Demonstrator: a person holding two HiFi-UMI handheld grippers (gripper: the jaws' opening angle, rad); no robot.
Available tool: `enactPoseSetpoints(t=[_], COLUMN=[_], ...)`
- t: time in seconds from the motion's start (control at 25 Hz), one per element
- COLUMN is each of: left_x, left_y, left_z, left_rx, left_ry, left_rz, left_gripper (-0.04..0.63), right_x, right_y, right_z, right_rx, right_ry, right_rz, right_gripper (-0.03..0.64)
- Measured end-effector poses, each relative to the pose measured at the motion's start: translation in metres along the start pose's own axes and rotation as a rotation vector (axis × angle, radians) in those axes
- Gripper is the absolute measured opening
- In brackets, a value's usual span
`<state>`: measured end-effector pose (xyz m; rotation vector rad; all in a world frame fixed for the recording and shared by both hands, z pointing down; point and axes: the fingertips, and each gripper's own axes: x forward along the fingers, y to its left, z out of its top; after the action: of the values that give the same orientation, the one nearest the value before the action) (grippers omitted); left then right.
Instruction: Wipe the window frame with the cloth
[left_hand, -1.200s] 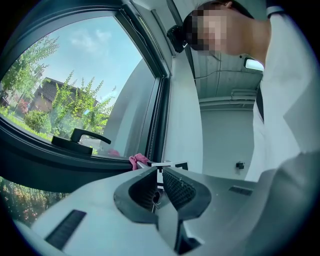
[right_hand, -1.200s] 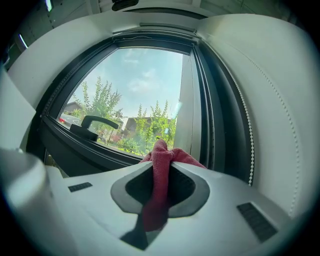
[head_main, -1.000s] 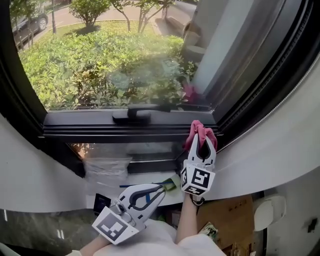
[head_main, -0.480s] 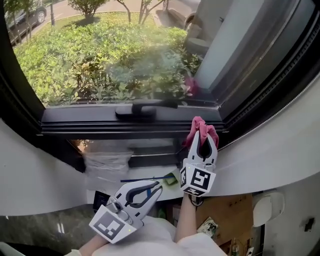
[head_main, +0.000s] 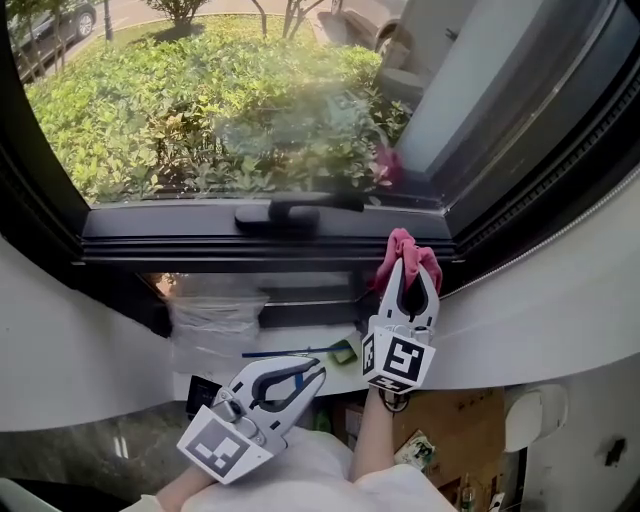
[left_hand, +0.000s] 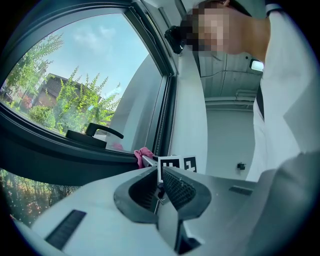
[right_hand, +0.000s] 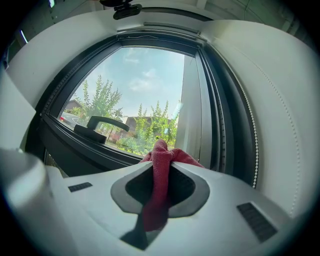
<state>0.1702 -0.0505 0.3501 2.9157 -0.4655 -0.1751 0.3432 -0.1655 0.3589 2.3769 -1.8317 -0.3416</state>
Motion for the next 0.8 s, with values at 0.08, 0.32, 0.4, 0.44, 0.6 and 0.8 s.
enactPoseSetpoints(t=[0.08, 0.32, 0.4, 0.44, 0.6, 0.8], left_x=[0.001, 0.004, 0.004, 0.004, 0.006, 0.007], left_y=[0.000, -0.001, 0.000, 0.000, 0.000, -0.001], left_z=[-0.001, -0.002, -0.002, -0.002, -0.002, 0.000], left_rx=[0.000, -0.002, -0.006, -0.007, -0.005, -0.004], left_ry=[0.006, 0.004, 0.005, 0.007, 0.003, -0.005], left_rz=[-0.003, -0.010, -0.005, -0.004, -0.002, 0.005], left_gripper=[0.041, 0.041, 0.041, 0.041, 0.041, 0.041], right_x=[0.001, -0.001, -0.002, -0.002, -0.002, -0.003], right_y=[0.001, 0.016, 0.021, 0.024, 0.037, 0.050], right_z=[0.000, 0.005, 0.007, 0.007, 0.011, 0.015], right_rx=[-0.003, -0.021, -0.026, -0.029, -0.042, -0.051], right_ry=[0.009, 0.005, 0.005, 0.005, 0.001, -0.010], right_rz=[0.001, 0.031, 0.042, 0.047, 0.077, 0.114], right_gripper=[0.054, 0.054, 0.054, 0.054, 0.054, 0.054])
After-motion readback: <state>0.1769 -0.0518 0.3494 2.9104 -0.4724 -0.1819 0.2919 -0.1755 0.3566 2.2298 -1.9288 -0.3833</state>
